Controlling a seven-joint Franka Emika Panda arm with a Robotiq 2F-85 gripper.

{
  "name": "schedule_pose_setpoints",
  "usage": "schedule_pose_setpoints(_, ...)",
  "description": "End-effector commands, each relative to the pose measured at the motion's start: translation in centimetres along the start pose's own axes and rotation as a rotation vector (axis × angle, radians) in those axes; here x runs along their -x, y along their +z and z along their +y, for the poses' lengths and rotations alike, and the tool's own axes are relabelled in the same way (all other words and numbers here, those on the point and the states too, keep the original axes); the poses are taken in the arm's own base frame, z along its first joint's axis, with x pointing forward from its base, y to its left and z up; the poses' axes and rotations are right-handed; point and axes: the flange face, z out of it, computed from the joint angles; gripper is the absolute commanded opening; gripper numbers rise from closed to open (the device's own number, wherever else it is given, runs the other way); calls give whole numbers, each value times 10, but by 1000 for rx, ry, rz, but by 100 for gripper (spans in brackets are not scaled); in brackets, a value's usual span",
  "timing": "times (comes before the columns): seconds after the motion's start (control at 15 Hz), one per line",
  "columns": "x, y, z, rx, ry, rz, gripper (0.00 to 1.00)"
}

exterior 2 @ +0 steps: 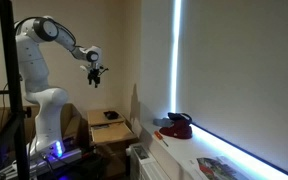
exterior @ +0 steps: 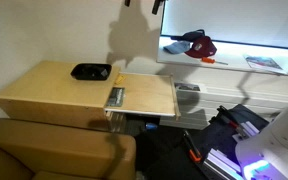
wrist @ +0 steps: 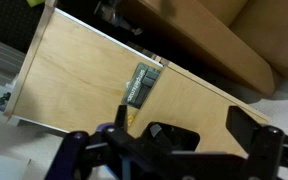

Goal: Remove the black sock from the black lunchbox

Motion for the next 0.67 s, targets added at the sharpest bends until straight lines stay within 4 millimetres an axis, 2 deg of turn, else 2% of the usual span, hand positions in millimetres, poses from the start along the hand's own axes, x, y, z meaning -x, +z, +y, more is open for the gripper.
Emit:
schedule_pose_setpoints(0.0,0,-1,0,0,0,-1,100)
schedule_pose_setpoints(0.13,0,-1,0,0,0,-1,100)
schedule_pose_setpoints(0.2,6,-27,4,20,-40,65,100)
schedule_pose_setpoints(0.27,9,-34,7,61,-41,87,100)
schedule_pose_setpoints(0.33,2,-22,9,104,-40,72,100)
schedule_pose_setpoints(0.4,-14,-1,7,146,-37,114,100)
schedule_pose_setpoints(0.47,-19,26,3,179,-50,146,100)
schedule_pose_setpoints(0.6,-23,62,-15,196,-72,177,100)
